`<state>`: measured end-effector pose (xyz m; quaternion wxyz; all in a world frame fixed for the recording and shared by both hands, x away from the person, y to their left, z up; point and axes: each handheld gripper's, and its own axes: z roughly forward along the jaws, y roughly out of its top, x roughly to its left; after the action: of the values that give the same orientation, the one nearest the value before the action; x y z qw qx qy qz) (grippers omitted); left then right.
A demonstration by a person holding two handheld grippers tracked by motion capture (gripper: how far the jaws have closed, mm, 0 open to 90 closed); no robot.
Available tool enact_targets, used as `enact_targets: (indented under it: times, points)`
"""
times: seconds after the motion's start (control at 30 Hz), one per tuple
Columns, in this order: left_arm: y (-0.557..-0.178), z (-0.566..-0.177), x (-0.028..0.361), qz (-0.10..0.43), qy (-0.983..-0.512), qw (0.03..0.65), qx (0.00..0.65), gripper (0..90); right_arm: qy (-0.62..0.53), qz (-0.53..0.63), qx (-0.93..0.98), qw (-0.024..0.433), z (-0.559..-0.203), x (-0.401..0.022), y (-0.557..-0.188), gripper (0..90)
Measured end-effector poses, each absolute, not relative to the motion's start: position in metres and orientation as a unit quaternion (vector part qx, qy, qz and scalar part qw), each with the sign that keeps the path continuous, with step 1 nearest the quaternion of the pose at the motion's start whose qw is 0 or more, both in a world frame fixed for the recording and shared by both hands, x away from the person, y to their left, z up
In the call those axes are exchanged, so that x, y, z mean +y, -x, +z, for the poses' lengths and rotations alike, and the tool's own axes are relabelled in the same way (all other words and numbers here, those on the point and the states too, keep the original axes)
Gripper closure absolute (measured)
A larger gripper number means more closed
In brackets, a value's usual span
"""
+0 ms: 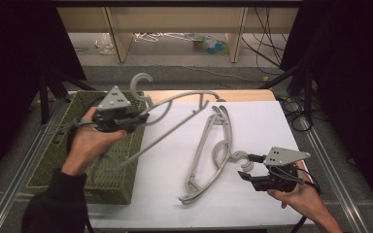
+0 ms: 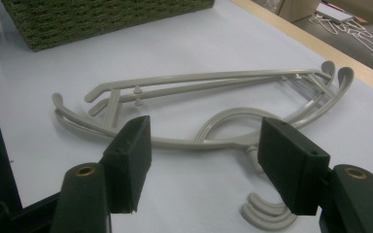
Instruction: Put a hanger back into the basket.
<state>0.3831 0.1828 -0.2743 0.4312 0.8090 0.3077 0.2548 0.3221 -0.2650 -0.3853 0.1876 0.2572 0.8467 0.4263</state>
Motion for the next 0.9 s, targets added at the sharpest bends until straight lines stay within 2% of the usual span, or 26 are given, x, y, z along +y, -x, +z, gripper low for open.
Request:
enact_targets:
  times: [0.03,0.27,0.5,0.9]
  points:
    - [-0.385,-0.274,0.202,0.272,-0.803,0.422,0.321,80.1,-0.261,0.426,0.846,0.187,-0.386,-0.267,-0.323,35.8]
    - [-0.39,-0.284,0.256,0.318,-0.778,0.414,0.348,80.1,-0.286,0.428,0.838,0.179,-0.393,-0.27,-0.326,28.4]
    - [-0.39,-0.305,0.302,0.34,-0.762,0.404,0.374,80.1,-0.295,0.426,0.838,0.17,-0.397,-0.27,-0.328,26.2]
    - [-0.39,-0.335,0.34,0.349,-0.764,0.392,0.376,80.1,-0.296,0.423,0.84,0.165,-0.4,-0.271,-0.329,25.9]
